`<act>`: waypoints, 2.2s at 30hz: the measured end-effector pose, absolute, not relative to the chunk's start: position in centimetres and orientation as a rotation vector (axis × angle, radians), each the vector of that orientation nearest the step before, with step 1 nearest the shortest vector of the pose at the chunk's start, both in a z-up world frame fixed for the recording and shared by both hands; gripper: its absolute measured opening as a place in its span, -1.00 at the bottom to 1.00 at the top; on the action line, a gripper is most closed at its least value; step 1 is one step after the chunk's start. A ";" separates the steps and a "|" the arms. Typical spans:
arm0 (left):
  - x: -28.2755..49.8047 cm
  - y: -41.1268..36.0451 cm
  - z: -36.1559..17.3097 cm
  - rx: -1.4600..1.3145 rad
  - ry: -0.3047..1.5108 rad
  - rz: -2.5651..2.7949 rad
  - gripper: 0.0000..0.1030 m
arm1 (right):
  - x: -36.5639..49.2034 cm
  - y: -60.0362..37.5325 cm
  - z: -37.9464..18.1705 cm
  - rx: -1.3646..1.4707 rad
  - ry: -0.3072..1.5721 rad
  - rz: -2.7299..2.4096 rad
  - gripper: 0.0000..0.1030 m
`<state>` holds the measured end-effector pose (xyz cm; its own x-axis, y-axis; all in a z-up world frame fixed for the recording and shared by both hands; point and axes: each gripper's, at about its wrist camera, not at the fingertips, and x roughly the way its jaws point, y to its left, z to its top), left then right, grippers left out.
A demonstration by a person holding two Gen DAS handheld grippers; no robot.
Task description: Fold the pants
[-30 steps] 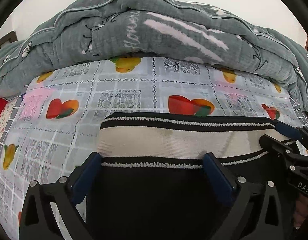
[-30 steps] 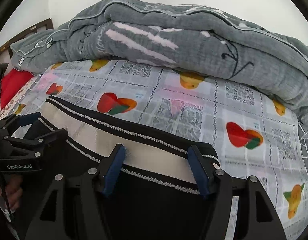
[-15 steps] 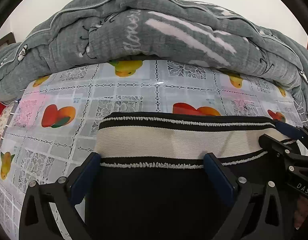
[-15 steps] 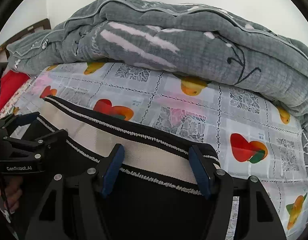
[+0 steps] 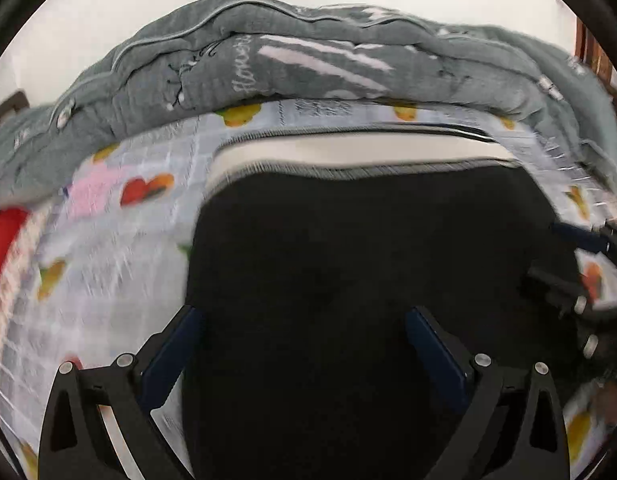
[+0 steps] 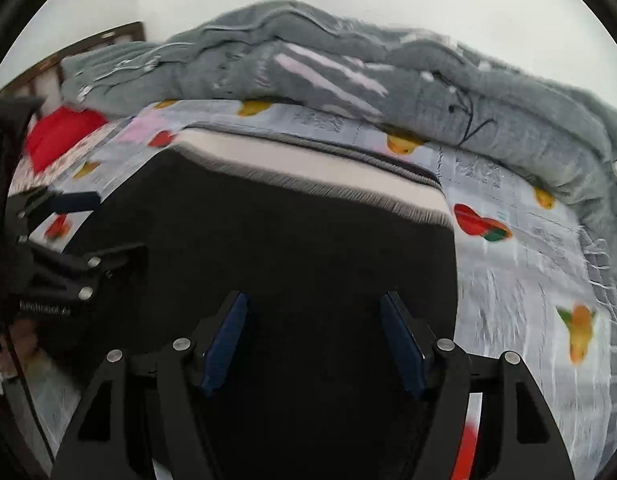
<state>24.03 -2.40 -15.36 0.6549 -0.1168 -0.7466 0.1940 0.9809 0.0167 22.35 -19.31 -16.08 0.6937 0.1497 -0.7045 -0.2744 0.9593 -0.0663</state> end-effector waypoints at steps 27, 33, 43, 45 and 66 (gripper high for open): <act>11.2 7.9 -16.2 -0.041 0.760 -0.127 0.89 | 11.2 -26.7 -15.2 0.005 0.720 0.085 0.29; 12.5 7.6 -16.8 -0.046 0.789 -0.101 0.66 | 14.0 -27.1 -16.5 0.043 0.776 0.047 0.29; 13.4 5.7 -17.3 -0.018 0.763 -0.052 0.30 | 14.8 -27.0 -18.1 0.048 0.834 0.027 0.29; 13.3 5.8 -17.3 -0.028 0.760 -0.060 0.30 | 14.6 -27.3 -18.0 0.052 0.833 0.034 0.29; 9.1 7.1 -16.3 -0.059 0.708 -0.128 0.57 | 10.8 -27.8 -17.6 0.041 0.805 0.037 0.33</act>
<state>9.12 7.10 -16.30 0.7524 -0.1373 -0.6442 0.0970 0.9905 -0.0978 10.83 -27.82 -17.59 0.6922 0.0489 -0.7200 -0.0180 0.9986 0.0505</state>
